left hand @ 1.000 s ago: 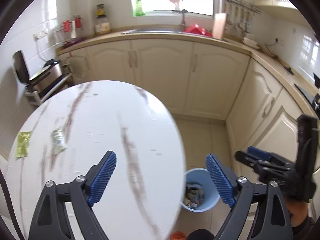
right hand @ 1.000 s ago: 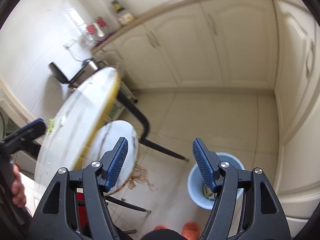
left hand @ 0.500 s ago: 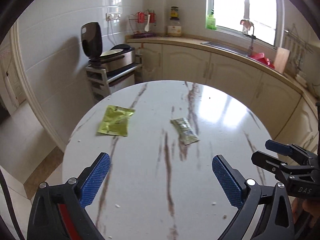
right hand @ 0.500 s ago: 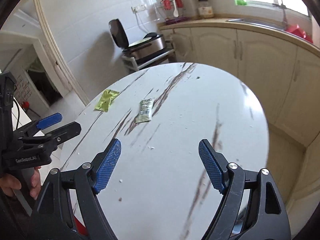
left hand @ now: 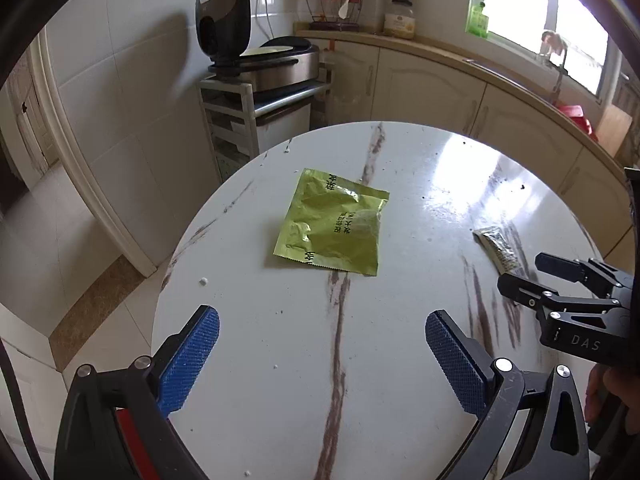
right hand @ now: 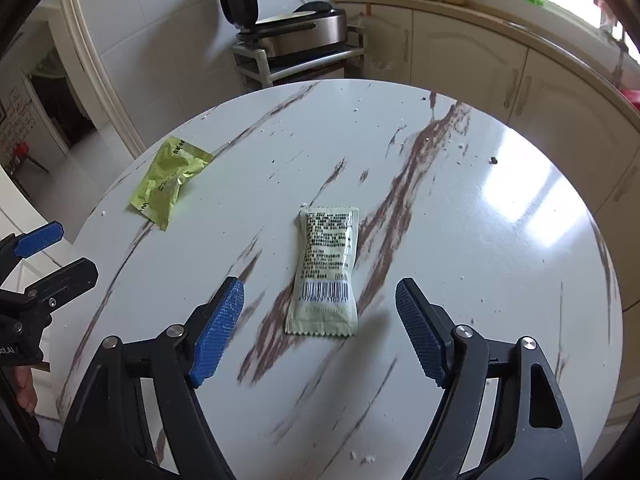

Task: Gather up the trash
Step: 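Grasp the green packet with the left tool while the right tool grasps the white sachet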

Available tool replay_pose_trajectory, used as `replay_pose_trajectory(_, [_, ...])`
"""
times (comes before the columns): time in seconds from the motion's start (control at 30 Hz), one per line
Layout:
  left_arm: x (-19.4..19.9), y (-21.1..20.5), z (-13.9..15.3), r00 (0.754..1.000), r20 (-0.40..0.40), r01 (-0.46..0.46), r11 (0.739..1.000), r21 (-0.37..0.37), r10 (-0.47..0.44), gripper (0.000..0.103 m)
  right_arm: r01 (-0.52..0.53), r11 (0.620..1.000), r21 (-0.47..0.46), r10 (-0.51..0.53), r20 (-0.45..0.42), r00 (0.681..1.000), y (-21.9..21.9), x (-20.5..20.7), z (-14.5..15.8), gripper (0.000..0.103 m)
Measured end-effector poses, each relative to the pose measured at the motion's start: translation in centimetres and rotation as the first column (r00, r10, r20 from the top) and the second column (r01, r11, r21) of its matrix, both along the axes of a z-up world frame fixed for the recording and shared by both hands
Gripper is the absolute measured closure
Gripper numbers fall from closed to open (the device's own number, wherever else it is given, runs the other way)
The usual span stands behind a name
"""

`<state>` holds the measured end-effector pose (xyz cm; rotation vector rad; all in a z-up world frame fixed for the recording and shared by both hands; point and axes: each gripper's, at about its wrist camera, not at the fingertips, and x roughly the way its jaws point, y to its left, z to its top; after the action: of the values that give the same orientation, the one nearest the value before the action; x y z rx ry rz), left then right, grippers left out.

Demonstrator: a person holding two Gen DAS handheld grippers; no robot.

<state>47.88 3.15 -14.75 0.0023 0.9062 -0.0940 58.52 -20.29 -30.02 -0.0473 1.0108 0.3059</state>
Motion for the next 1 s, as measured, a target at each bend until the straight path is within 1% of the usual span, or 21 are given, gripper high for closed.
replay_pose_trajectory(0.07, [1.6, 0.5, -0.2, 1.0, -0.004, -0.008, 1.0, -0.012, 0.008, 0.001, -0.015, 1.0, -0.01, 0.015, 0.009, 1.0, 0.3, 0.5, 0.1, 0.035])
replay_pose_trajectory(0.13, [3.0, 0.8, -0.5, 1.0, -0.006, -0.013, 1.0, -0.022, 0.013, 0.001, -0.049, 0.999, -0.021, 0.049, 0.012, 0.999, 0.7, 0.8, 0.3, 0.05])
replay_pose_trajectory(0.17, [3.9, 0.8, -0.7, 1.0, -0.01, -0.02, 0.999, -0.027, 0.02, 0.001, -0.057, 0.997, -0.045, 0.058, 0.018, 0.998, 0.9, 0.9, 0.3, 0.055])
replay_pose_trajectory(0.2, [5.6, 1.0, -1.0, 1.0, -0.015, -0.021, 0.999, -0.036, 0.021, 0.001, -0.069, 0.994, -0.082, 0.071, 0.028, 0.997, 1.1, 0.8, 0.3, 0.067])
replay_pose_trajectory(0.23, [6.0, 0.9, -1.2, 1.0, -0.016, -0.025, 0.999, -0.048, 0.024, 0.001, -0.08, 0.991, -0.103, 0.085, 0.036, 0.996, 1.2, 0.8, 0.3, 0.075])
replay_pose_trajectory(0.27, [6.5, 0.7, -1.4, 1.0, -0.019, -0.026, 0.998, -0.056, 0.025, 0.001, -0.093, 0.991, -0.095, 0.096, 0.033, 0.995, 1.1, 0.8, 0.4, 0.077])
replay_pose_trajectory(0.3, [7.1, 0.6, -1.7, 1.0, -0.023, -0.023, 0.998, -0.065, 0.022, 0.001, -0.096, 0.991, -0.09, 0.099, 0.031, 0.995, 0.9, 0.8, 0.4, 0.082])
replay_pose_trajectory(0.33, [7.5, 0.4, -1.9, 1.0, -0.026, -0.017, 0.997, -0.071, 0.015, 0.001, -0.101, 0.992, -0.078, 0.104, 0.029, 0.994, 0.7, 0.8, 0.5, 0.084])
replay_pose_trajectory(0.4, [8.6, -0.1, -2.5, 0.999, -0.028, -0.024, 0.999, -0.047, 0.023, 0.001, -0.105, 0.993, -0.056, 0.107, 0.032, 0.994, 0.1, 0.7, 0.4, 0.086])
replay_pose_trajectory(0.5, [10.1, -0.2, -3.2, 0.999, -0.039, -0.032, 0.999, -0.022, 0.031, 0.002, -0.109, 0.994, -0.023, 0.11, 0.029, 0.994, -0.6, 0.5, 0.4, 0.086])
replay_pose_trajectory(0.6, [11.3, -0.2, -3.4, 0.999, -0.036, -0.029, 0.999, -0.029, 0.028, 0.001, -0.114, 0.993, 0.009, 0.114, 0.023, 0.993, -1.2, 0.5, 0.4, 0.086])
replay_pose_trajectory(0.73, [13.0, -0.2, -4.3, 0.997, -0.068, -0.033, 0.999, -0.005, 0.033, 0.004, -0.113, 0.992, 0.047, 0.112, 0.016, 0.994, -1.8, 0.2, 0.3, 0.086])
replay_pose_trajectory(0.8, [13.4, -0.5, -4.5, 0.998, -0.057, -0.018, 0.999, 0.028, 0.019, 0.003, -0.111, 0.992, 0.053, 0.11, 0.018, 0.994, -2.0, 0.1, 0.3, 0.086])
replay_pose_trajectory(0.83, [13.6, -0.6, -4.6, 0.999, -0.051, -0.002, 1.0, 0.025, 0.003, 0.003, -0.109, 0.992, 0.057, 0.108, 0.017, 0.994, -2.0, 0.1, 0.3, 0.086])
replay_pose_trajectory(0.9, [13.5, -0.7, -4.5, 0.999, -0.038, 0.007, 1.0, 0.019, -0.006, 0.014, -0.107, 0.992, 0.064, 0.106, 0.017, 0.994, -2.2, 0.0, 0.3, 0.086])
replay_pose_trajectory(0.93, [13.3, -0.7, -4.2, 1.0, -0.025, 0.019, 1.0, 0.011, -0.019, 0.038, -0.105, 0.992, 0.066, 0.104, 0.018, 0.994, -2.2, -0.1, 0.3, 0.086])
replay_pose_trajectory(0.97, [12.9, -1.0, -4.1, 0.999, -0.023, 0.036, 0.999, 0.007, -0.036, 0.052, -0.103, 0.992, 0.07, 0.102, 0.017, 0.995, -2.2, -0.1, 0.3, 0.086])
replay_pose_trajectory(1.0, [12.8, -1.1, -4.1, 0.999, -0.033, 0.043, 0.999, 0.016, -0.042, 0.055, -0.1, 0.992, 0.075, 0.099, 0.016, 0.995, -2.3, -0.2, 0.3, 0.086])
